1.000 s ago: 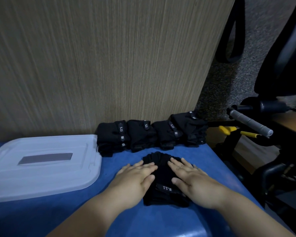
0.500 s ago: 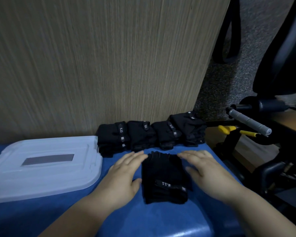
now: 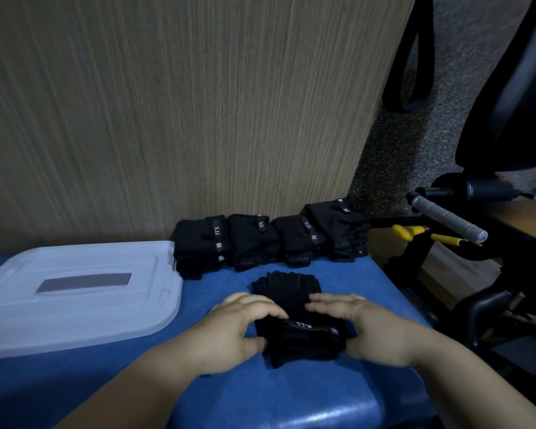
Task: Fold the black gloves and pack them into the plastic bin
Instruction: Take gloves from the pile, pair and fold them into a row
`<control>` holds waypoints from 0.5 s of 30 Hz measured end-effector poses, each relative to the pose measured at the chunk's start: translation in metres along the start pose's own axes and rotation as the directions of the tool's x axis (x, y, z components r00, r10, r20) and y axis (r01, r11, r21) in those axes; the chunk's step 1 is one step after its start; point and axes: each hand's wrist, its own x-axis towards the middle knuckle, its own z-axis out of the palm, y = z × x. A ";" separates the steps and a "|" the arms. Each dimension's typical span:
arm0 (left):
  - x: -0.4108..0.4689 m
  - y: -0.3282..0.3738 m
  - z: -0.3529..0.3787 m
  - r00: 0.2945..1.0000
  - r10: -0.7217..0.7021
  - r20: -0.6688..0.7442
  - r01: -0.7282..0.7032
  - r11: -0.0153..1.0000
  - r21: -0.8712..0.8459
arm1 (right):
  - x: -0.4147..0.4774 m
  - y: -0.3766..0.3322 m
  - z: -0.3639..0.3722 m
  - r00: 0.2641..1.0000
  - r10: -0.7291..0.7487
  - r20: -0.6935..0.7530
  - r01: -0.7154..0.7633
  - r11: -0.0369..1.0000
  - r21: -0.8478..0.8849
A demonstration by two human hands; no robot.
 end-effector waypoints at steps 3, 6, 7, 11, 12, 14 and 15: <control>0.002 0.001 0.004 0.997 -0.013 -0.069 0.012 1.000 -0.023 | 0.001 0.001 0.000 1.000 -0.002 0.000 0.002 1.000 0.018; 0.003 0.007 0.007 0.975 -0.143 -0.168 0.124 0.985 -0.116 | 0.000 0.000 -0.001 0.999 0.033 0.006 -0.033 0.994 0.103; 0.003 0.009 0.007 0.964 -0.190 -0.184 0.163 0.975 -0.154 | -0.001 -0.001 -0.001 0.999 0.044 0.019 -0.047 0.986 0.159; 0.006 0.013 0.007 0.927 -0.314 -0.206 0.241 0.918 -0.315 | 0.000 -0.012 0.003 0.998 0.055 -0.031 -0.044 0.958 0.282; 0.006 0.014 0.007 0.915 -0.346 -0.209 0.258 0.897 -0.358 | 0.002 -0.014 0.005 0.994 0.055 -0.098 -0.025 0.960 0.280; 0.007 0.017 0.008 0.886 -0.403 -0.231 0.287 0.866 -0.409 | 0.008 -0.016 0.012 0.961 0.061 -0.269 0.022 0.955 0.296; 0.008 0.018 0.009 0.871 -0.430 -0.240 0.304 0.853 -0.424 | 0.011 -0.017 0.014 0.939 0.074 -0.337 0.045 0.942 0.332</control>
